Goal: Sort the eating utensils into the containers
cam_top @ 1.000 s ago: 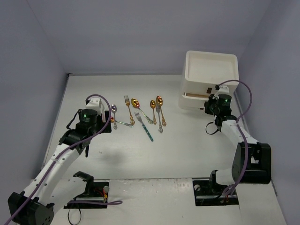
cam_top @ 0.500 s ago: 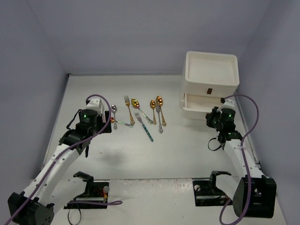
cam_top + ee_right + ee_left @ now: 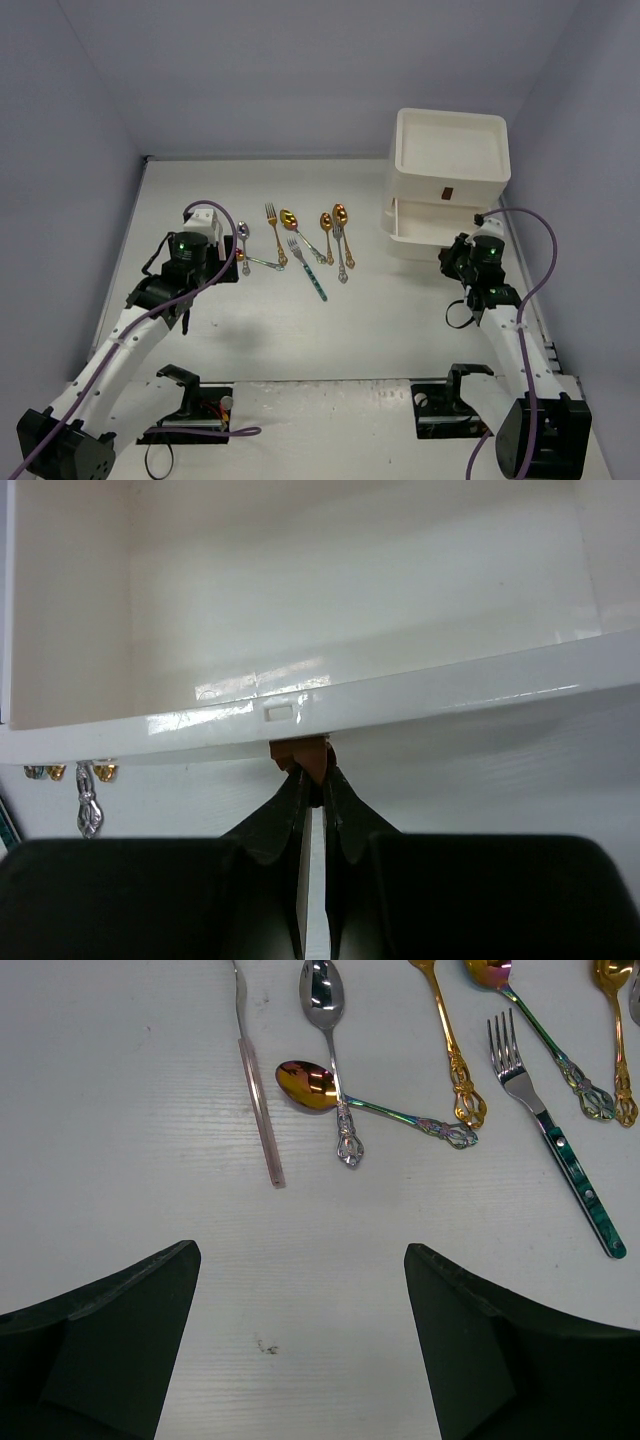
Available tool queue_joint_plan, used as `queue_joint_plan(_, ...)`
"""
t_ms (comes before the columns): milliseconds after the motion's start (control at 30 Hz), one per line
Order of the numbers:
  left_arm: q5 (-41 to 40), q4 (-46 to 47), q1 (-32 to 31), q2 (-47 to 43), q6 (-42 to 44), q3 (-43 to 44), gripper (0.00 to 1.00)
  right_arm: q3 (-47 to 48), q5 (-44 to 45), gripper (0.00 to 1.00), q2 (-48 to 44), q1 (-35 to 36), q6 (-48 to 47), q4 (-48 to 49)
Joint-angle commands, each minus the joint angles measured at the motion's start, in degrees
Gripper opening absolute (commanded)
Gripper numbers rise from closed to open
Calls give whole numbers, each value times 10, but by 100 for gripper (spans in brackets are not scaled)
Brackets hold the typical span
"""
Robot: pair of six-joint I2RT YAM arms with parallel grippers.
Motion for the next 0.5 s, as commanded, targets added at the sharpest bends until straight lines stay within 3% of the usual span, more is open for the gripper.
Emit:
queue_joint_plan(0, 1, 26, -3, -3, 4, 15, 81, 10, 9, 4, -19, 6, 10, 7)
queue_joint_plan(100, -1, 25, -3, -3, 5, 16, 81, 12, 9, 29, -30, 7, 11, -7)
queue_joint_plan(200, -2, 23, -3, -3, 5, 16, 81, 23, 20, 44, -40, 9, 2, -32)
queue_joint_plan(467, -4, 23, -3, -1, 4, 17, 81, 103, 35, 59, -69, 47, -18, -115)
